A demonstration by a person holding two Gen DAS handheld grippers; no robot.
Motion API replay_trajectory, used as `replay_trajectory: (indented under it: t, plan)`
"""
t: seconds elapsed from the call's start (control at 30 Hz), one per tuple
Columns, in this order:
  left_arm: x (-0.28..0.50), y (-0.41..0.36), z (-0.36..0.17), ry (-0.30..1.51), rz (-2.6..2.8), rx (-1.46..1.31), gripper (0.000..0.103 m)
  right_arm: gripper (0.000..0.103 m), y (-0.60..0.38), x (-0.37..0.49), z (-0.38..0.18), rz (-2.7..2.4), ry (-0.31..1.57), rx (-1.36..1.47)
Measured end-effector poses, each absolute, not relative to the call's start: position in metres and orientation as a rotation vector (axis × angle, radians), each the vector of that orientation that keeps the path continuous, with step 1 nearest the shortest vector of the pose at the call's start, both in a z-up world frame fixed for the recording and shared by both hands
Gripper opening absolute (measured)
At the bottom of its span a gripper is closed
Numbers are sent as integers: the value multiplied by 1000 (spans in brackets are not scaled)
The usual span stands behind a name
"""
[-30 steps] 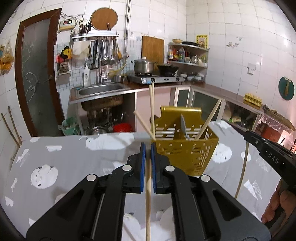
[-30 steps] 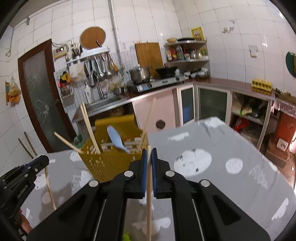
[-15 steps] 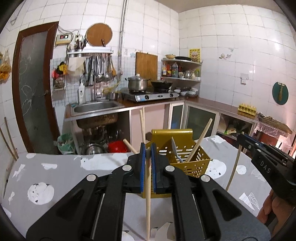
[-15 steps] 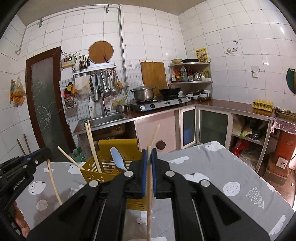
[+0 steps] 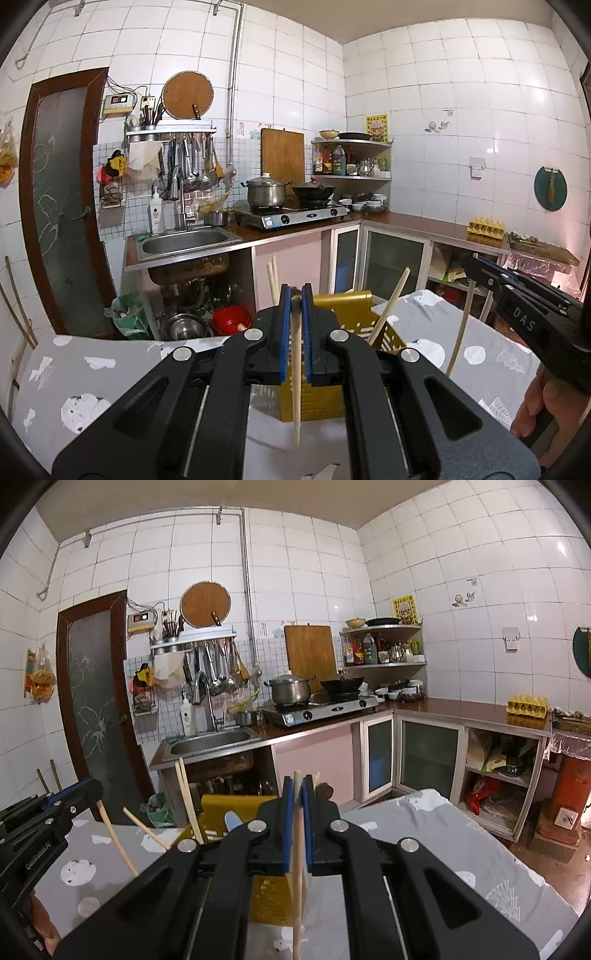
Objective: Organize utensils
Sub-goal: 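Lift the chopstick and green utensil and carry both over the yellow holder, then lower both held wooden chopsticks into the yellow holder and open both tools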
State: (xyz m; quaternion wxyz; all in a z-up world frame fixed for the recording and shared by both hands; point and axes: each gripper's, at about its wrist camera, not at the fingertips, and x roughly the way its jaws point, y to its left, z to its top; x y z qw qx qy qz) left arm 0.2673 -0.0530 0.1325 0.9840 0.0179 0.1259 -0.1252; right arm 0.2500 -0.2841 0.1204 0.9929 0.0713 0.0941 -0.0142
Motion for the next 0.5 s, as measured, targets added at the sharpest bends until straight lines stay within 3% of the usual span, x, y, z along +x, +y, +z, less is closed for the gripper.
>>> replay_trajectory:
  t: [0.5]
  plan:
    - [267,-61,228,64,-250,-1,5,5,-268,267,210,-3,17,120]
